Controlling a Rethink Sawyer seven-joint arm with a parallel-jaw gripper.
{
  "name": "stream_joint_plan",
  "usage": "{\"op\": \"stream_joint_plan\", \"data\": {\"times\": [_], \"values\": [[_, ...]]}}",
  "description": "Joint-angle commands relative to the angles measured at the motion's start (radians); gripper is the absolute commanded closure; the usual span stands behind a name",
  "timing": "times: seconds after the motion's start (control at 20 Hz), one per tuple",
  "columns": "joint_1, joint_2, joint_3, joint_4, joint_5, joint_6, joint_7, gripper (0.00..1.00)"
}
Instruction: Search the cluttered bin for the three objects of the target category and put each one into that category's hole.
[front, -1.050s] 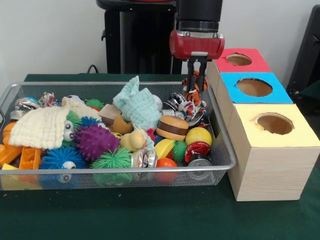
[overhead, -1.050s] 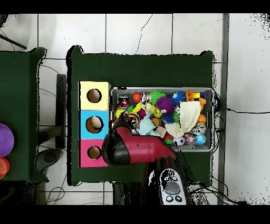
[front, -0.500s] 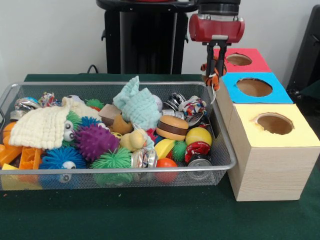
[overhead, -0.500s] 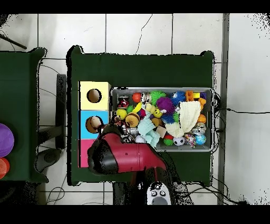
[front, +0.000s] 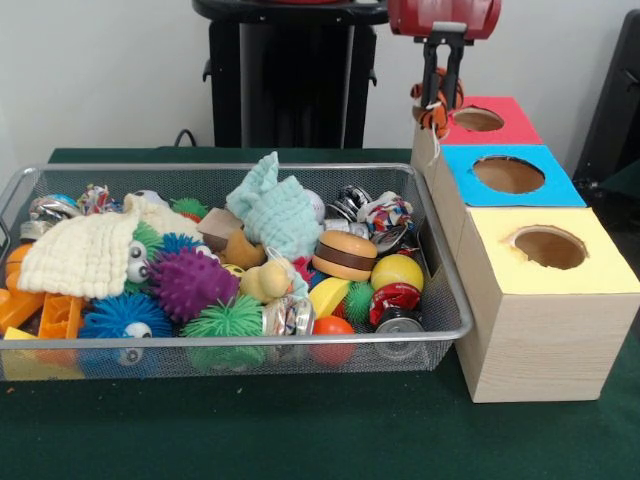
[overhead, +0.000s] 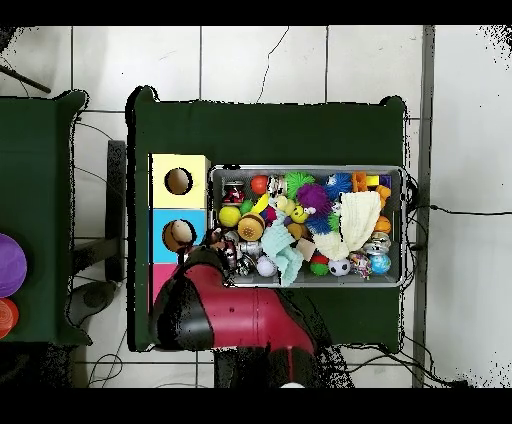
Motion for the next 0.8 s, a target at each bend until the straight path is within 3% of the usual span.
{"op": "stream_joint_plan", "data": {"times": [0.05,0.8], "values": [[0.074,-0.013,-0.039,0.083,0.063,0.076,0.252,1.00],[0.133,0.063,-0.024,0.193,0.158,-0.134,0.304,1.00]]}}
